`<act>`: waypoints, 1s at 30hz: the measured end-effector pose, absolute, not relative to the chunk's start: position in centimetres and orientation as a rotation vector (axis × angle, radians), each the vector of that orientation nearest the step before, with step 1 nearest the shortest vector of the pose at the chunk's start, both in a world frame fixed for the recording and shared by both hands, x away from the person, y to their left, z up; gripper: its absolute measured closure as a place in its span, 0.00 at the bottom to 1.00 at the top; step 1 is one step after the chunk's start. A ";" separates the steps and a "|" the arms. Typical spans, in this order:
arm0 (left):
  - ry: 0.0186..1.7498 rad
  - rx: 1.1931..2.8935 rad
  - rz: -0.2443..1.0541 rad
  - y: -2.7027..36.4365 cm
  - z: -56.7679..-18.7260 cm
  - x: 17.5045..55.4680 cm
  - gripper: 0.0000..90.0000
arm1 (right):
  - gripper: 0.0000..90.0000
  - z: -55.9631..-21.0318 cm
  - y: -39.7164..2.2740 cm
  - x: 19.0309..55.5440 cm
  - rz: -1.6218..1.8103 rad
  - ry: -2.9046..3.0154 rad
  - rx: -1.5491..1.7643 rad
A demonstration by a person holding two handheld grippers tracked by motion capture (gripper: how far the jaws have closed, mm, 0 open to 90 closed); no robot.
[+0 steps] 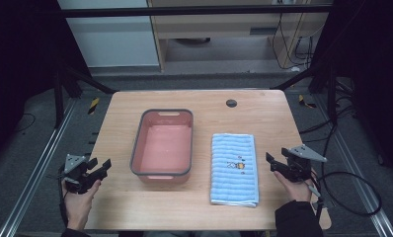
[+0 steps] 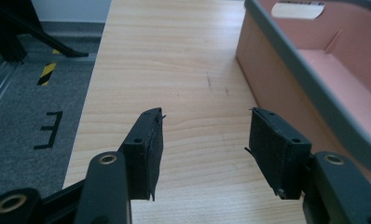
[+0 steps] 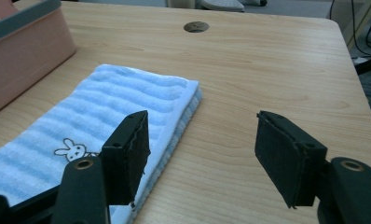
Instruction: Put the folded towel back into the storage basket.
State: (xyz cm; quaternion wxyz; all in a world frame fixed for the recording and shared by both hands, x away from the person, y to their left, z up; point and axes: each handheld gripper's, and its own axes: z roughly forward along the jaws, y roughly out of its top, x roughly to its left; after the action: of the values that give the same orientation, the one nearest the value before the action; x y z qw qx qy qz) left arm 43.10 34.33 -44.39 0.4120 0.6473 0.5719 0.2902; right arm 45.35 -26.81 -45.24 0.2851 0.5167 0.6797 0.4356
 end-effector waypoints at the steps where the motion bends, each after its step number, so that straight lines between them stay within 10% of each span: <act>1: 1.435 1.629 0.731 34.2 -44.2 43.0 0.49 | 0.39 -45.2 -26.7 45.3 1.165 1.827 1.374; 30: 1.248 1.634 0.768 29.7 -39.1 41.4 0.40 | 0.36 -42.5 -26.0 45.4 1.232 1.823 1.303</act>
State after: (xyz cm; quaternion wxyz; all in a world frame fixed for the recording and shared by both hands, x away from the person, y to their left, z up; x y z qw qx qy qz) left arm 41.35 29.74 -39.12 0.4557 0.6628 0.5061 0.3112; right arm 45.41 -26.01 -42.53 0.2880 0.4880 0.6826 0.4615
